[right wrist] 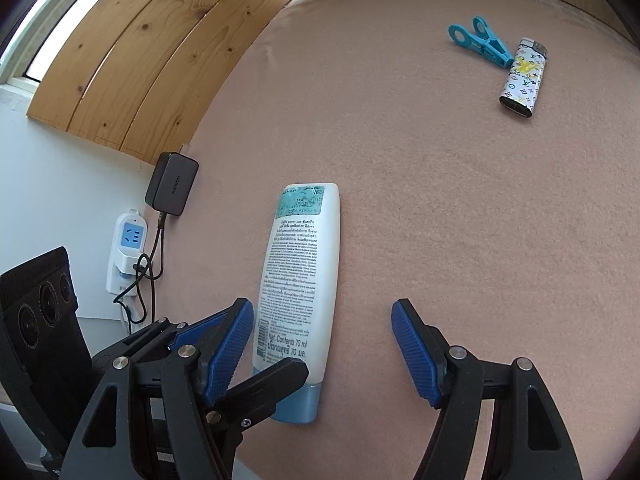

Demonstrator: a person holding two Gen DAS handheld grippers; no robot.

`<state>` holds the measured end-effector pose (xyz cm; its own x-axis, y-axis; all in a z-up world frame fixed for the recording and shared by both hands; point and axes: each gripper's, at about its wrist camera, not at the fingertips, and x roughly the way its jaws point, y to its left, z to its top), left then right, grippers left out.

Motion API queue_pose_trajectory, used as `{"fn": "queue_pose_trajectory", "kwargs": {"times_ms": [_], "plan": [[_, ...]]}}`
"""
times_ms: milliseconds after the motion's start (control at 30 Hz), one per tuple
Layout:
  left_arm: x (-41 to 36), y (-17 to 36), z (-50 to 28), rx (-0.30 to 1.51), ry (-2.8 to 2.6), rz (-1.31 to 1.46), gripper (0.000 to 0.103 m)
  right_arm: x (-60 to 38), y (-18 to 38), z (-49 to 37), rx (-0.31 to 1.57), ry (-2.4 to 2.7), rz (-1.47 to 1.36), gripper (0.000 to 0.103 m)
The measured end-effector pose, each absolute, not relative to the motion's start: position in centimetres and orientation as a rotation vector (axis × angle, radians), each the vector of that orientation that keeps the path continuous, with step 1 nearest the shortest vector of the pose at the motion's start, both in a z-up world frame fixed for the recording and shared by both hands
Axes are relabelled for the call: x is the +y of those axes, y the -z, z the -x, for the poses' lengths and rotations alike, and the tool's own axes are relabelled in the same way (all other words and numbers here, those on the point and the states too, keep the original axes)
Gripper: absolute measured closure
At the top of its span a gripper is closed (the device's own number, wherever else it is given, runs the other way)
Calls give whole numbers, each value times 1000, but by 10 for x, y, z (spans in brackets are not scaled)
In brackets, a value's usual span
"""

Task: Organize objects
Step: 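Grasp the white-and-blue lotion tube with the right tool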

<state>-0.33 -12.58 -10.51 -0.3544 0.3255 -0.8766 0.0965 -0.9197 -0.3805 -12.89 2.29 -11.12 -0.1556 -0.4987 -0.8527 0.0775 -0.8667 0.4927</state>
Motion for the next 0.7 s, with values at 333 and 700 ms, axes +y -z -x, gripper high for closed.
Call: {"fn": "queue_pose_trajectory", "kwargs": {"times_ms": [333, 700], "plan": [[-119, 111, 7, -590, -2358, 1671, 57, 14, 110, 128, -448, 2049, -1738, 55], [-91, 98, 8, -580, -2349, 1625, 57, 33, 97, 116, -492, 2101, -1720, 61]]}}
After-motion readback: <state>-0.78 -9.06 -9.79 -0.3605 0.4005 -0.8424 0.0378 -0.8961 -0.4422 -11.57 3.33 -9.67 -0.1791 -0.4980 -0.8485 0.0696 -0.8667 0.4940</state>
